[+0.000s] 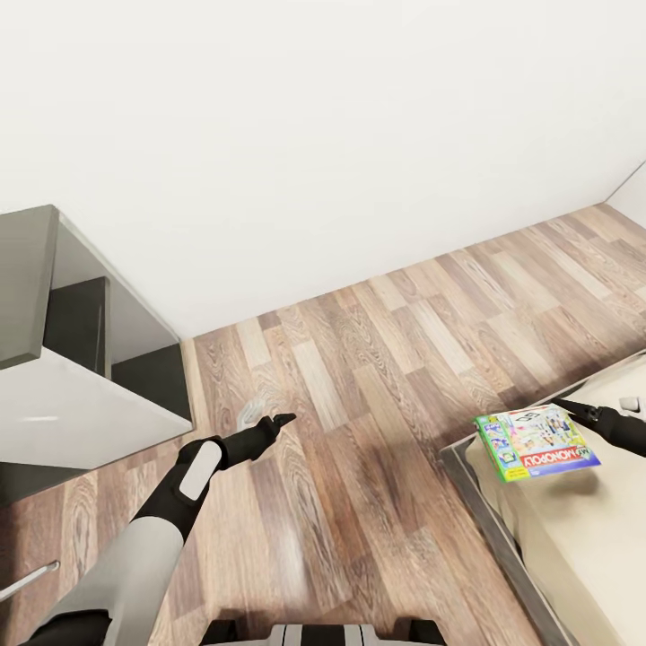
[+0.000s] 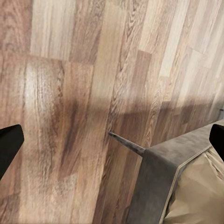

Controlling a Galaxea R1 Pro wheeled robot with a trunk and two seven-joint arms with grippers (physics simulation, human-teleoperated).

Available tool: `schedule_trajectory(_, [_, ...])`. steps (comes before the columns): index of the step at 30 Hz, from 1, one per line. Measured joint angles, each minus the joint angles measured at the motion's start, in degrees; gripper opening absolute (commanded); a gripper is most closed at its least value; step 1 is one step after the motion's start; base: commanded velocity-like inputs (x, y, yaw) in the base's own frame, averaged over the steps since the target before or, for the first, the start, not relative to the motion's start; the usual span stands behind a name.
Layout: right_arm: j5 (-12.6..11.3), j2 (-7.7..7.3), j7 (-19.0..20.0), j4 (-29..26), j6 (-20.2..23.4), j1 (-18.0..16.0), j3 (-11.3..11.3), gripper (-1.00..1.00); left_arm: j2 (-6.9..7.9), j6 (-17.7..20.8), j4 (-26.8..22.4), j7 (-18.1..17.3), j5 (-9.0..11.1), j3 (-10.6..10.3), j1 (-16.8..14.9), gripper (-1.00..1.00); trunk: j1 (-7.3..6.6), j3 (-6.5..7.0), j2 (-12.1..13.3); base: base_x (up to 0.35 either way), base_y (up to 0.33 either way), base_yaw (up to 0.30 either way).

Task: Put all the toys in the child's room - the three board games (two on the bed and one on the table), the two jigsaw puzzles on the table, and the tennis ball on the table - inside the toy box on the table in the child's room.

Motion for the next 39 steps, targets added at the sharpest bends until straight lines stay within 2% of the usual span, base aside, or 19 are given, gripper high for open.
schedule_trajectory(21, [0.0, 0.0, 0.0, 0.0, 0.0, 0.0, 0.0, 1.0, -0.07, -0.5, 0.0, 0.0, 0.0, 0.0, 0.5, 1.0, 0.0, 0.0, 0.0, 0.0, 0.0, 0.003])
schedule_trajectory(39, [0.0, 0.0, 0.0, 0.0, 0.0, 0.0, 0.0, 1.0, -0.09, -4.2, 0.0, 0.0, -0.1, 0.0, 1.6, 1.0, 0.01, 0.0, 0.0, -0.01, 0.0, 0.0])
